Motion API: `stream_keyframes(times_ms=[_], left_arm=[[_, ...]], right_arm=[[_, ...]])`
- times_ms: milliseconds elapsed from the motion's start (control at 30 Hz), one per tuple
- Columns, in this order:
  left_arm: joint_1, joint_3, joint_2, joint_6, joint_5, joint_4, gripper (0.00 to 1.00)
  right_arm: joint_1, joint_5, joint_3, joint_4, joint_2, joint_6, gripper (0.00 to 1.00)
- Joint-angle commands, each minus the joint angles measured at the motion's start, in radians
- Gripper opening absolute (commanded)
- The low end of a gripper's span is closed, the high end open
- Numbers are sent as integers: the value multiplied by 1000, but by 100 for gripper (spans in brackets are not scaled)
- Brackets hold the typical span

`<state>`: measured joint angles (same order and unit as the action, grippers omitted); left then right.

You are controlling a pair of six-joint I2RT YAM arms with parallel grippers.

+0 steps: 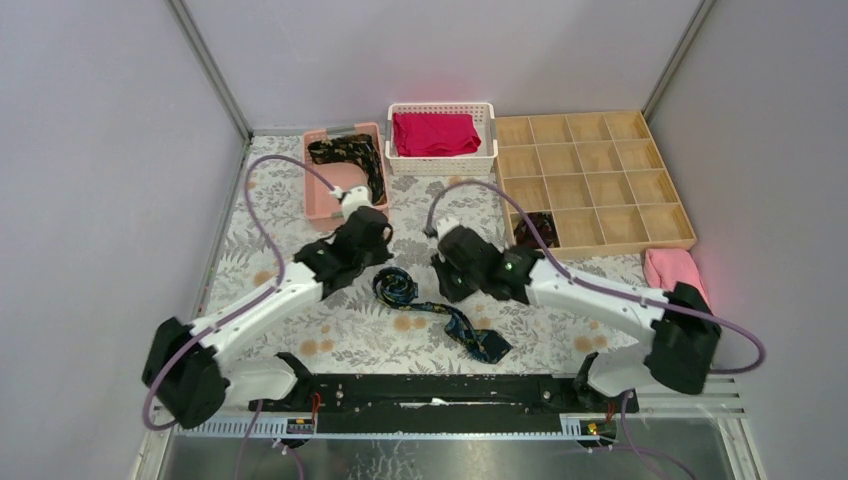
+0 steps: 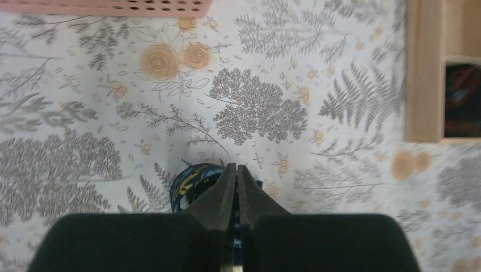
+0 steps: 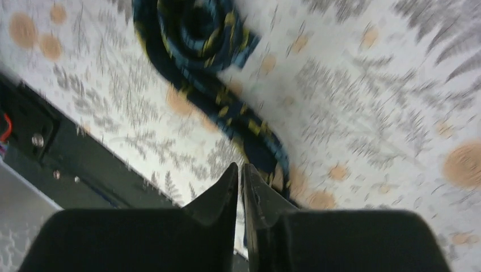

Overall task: Roll the ties
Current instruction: Roll the tie at the center of the board.

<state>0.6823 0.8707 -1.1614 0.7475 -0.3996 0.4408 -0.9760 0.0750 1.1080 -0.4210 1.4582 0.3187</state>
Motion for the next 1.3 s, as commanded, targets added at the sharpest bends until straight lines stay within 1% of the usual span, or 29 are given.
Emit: stream_keyframes(times_ms=[0, 100, 233, 333, 400, 567, 667, 733, 800, 867, 967, 1067, 1133, 1200, 1267], left_arm=[[-18, 20, -138, -110, 144, -185, 4], [-21, 16, -221, -132, 167, -259, 1], [-29, -7, -315, -156, 204, -347, 0], [-29, -27, -363, -159, 226, -379, 0], [-30, -48, -376, -161, 215, -387, 0], [-32, -114, -383, -163, 205, -405, 0], [-31, -149, -370, -128, 227, -408, 0], [-30, -204, -347, -101, 258, -436, 0], [-31, -247, -327, -87, 279, -475, 0], [-30, -272, -316, -80, 274, -477, 0], [-31, -297, -309, -79, 280, -488, 0], [-30, -311, -303, -69, 292, -500, 0], [-30, -324, -302, -59, 308, -527, 0], [-30, -334, -308, -50, 327, -550, 0], [-30, -342, -312, -41, 350, -573, 0]], right_arm=[[-107, -23, -130, 21, -103, 119, 13], [-187, -10, -177, 36, -88, 172, 10], [-239, 10, -214, 89, -10, 230, 8], [-240, 71, -248, 130, 52, 259, 6], [-240, 98, -263, 141, 96, 274, 5], [-237, 200, -254, 89, 205, 305, 4], [-218, 284, -249, 35, 218, 358, 4], [-197, 337, -250, -17, 213, 397, 4], [-163, 353, -259, -46, 209, 411, 5], [-118, 359, -270, -49, 204, 415, 5], [-29, 362, -262, -46, 213, 382, 5], [20, 386, -206, -40, 252, 326, 5], [31, 390, -134, -28, 296, 297, 4], [39, 379, -63, -8, 363, 269, 4], [47, 331, 13, 30, 454, 233, 3]])
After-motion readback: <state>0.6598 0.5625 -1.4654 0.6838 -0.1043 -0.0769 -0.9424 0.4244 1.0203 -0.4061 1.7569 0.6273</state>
